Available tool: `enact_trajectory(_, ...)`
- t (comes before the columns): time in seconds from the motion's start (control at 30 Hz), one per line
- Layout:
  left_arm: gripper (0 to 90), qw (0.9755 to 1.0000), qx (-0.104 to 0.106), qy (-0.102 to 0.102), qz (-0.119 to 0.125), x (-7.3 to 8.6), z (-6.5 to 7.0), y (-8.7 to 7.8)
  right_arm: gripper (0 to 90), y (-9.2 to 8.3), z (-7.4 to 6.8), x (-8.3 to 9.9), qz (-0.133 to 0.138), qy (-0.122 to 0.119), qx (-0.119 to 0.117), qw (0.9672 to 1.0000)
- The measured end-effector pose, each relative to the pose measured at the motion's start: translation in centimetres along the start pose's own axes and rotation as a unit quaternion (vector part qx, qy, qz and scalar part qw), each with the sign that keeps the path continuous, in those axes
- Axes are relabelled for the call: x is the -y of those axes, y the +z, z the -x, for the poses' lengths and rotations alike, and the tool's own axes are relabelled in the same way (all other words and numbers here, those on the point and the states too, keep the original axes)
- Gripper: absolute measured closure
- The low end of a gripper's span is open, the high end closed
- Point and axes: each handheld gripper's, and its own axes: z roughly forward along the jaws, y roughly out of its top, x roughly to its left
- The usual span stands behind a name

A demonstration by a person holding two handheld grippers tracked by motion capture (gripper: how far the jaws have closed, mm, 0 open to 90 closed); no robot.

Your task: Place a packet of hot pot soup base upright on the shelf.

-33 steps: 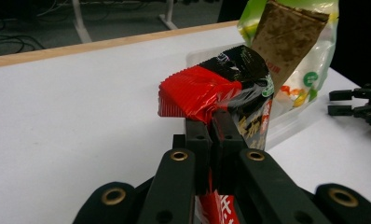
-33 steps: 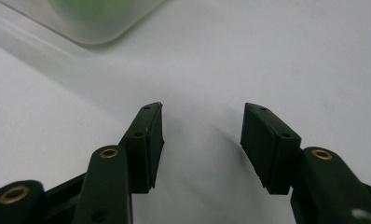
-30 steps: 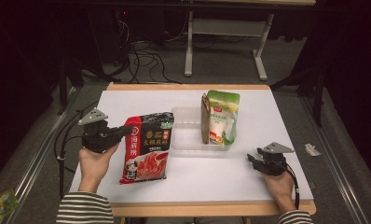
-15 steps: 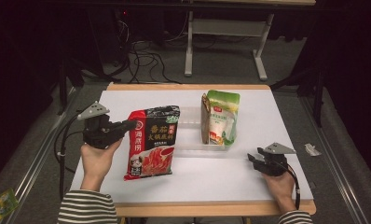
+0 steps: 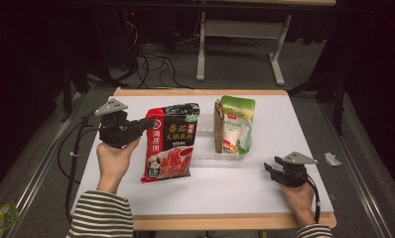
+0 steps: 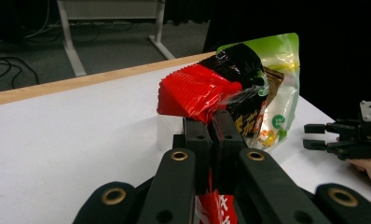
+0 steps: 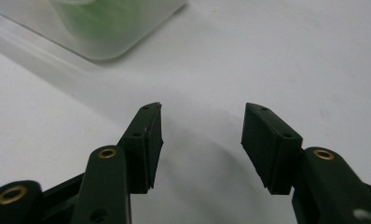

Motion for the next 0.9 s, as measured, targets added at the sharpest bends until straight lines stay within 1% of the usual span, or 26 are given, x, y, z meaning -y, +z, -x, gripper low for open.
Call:
enact_trajectory(0.23,87.9,0.9999,-0.004,-0.004,0.010,-0.7,0.0,0.3,48.7,0.0,0.0,0.0,-0.001,-0.002,0.001,1.0000)
enact_trajectory(0.43,87.9,0.9998,-0.009,-0.001,0.020,-1.5,0.3,0.7,48.7,0.0,0.0,0.0,0.000,-0.003,0.001,1.0000)
enact_trajectory(0.63,87.8,0.9995,-0.015,0.003,0.027,-2.3,0.5,1.1,48.7,-0.1,0.0,0.0,0.003,0.003,0.000,1.0000)
enact_trajectory(0.73,87.8,0.9993,-0.018,0.001,0.031,-2.6,0.5,1.4,48.7,-0.1,0.1,0.0,0.005,0.002,-0.002,1.0000)
enact_trajectory(0.87,87.9,0.9991,-0.022,-0.001,0.035,-2.9,0.6,1.7,48.7,-0.2,0.2,0.1,0.011,0.010,-0.005,0.9999)
enact_trajectory(0.9,87.8,0.9991,-0.023,-0.001,0.036,-3.0,0.6,1.8,48.6,-0.2,0.2,0.1,0.012,0.016,-0.005,0.9998)
